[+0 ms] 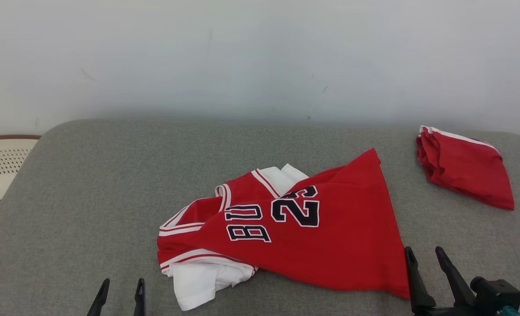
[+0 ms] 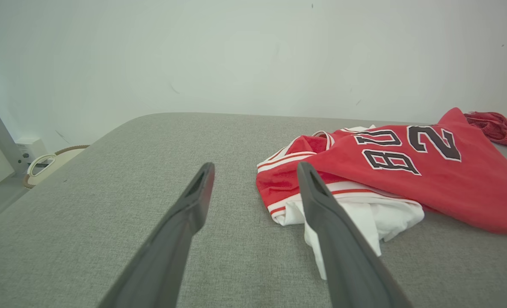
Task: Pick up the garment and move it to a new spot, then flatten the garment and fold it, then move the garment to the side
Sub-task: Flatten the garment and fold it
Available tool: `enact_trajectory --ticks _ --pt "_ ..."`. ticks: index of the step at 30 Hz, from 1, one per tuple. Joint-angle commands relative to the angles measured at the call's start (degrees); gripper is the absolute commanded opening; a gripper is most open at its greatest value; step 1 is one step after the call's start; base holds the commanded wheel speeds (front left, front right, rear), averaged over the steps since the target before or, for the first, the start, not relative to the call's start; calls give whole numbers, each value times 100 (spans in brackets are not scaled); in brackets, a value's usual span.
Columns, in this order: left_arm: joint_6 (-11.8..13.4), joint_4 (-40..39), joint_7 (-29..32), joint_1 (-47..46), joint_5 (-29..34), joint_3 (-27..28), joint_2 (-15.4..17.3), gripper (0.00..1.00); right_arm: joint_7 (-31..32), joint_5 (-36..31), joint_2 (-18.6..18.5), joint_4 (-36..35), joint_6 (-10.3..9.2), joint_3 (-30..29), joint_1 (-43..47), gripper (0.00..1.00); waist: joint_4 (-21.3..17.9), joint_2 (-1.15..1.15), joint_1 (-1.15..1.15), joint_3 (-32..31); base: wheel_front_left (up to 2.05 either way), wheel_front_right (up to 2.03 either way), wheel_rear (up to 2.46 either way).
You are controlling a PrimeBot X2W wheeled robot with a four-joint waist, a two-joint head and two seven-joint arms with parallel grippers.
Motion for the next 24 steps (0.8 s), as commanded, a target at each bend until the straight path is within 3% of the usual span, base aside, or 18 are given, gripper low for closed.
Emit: enact_trajectory --ticks 1,24 --pt "14 22 -23 59 10 11 29 100 -14 -5 -28 -4 -7 5 24 100 1 0 0 1 0 0 0" --pt "-52 108 -23 13 -177 12 2 100 46 -47 15 83 -7 -59 16 100 13 0 0 22 0 0 0"
